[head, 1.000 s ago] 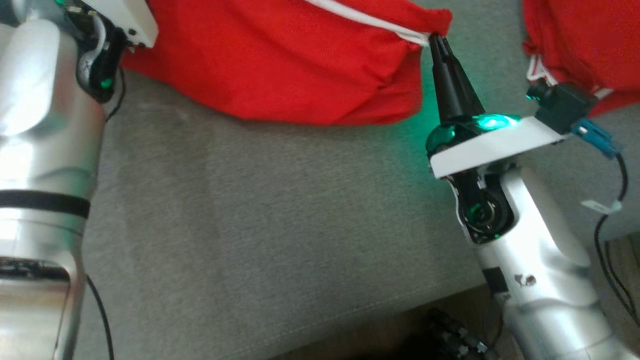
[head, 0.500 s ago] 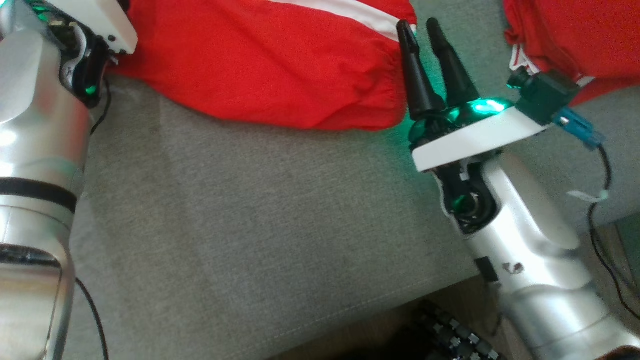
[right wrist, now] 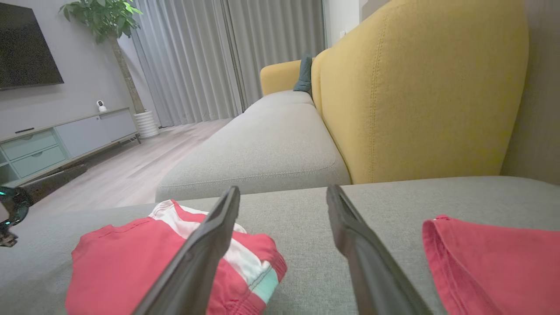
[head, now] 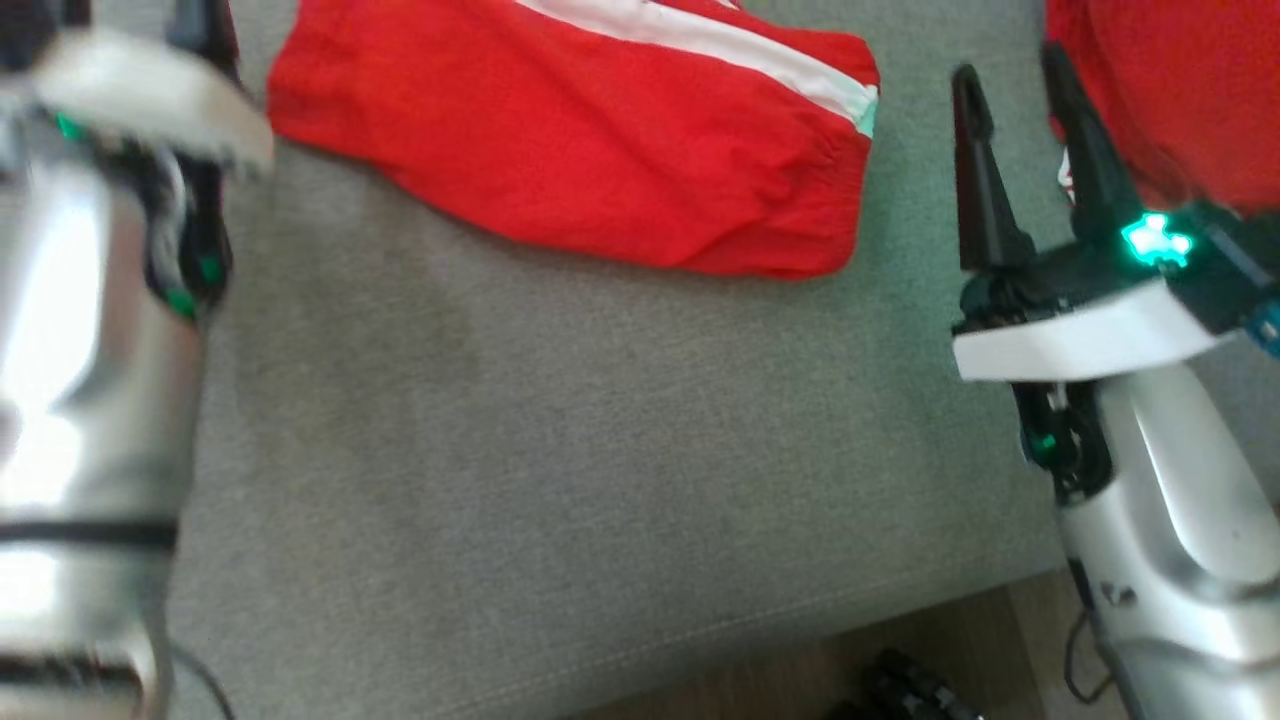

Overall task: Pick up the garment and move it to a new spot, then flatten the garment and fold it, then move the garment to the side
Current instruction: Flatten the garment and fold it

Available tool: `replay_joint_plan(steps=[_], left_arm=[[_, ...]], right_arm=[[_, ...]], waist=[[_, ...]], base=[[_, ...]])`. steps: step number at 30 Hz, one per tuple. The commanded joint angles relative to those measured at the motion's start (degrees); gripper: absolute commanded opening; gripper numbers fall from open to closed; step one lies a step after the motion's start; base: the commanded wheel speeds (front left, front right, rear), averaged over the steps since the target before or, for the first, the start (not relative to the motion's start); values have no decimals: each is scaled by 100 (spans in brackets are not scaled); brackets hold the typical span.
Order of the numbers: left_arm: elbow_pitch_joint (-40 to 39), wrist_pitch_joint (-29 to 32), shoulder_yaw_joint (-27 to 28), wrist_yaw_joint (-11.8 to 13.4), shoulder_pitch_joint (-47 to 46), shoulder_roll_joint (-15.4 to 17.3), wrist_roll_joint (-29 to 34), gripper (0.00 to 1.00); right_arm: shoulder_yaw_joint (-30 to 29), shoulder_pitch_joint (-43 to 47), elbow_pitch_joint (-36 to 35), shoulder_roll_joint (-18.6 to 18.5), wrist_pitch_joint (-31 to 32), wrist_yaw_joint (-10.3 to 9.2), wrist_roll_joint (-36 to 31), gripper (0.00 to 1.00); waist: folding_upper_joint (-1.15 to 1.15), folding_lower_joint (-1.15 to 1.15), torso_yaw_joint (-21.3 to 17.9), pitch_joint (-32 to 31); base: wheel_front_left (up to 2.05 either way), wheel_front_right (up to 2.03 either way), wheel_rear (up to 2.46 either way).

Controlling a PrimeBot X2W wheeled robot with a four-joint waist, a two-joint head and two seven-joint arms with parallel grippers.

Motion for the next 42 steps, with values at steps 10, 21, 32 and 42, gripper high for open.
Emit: replay_joint_plan(steps=[10,21,32,42], left_arm=[[-2791,-32,652,630,2832,-37,809,100],[-3240,-32,702,745,3612,-168,998,100],[-3270,-32,751,686,3667,-249,1088,100],[-3129,-31,623,490,3431,-312,1167,100]], right_arm=[[-484,836,-503,-83,224,-5,-343,100],[-704,1145,-635,-26,443,-5,-424,100],[-776,1169,-714,-32,558,-5,-456,100],[-805,1118,-739,-45,590,-5,-460,100]], waist=[[0,0,462,-516],[0,0,621,-658],[0,0,693,-663],[0,0,709,-551]], base=[[0,0,0],[0,0,0],[0,0,0],[0,0,0]])
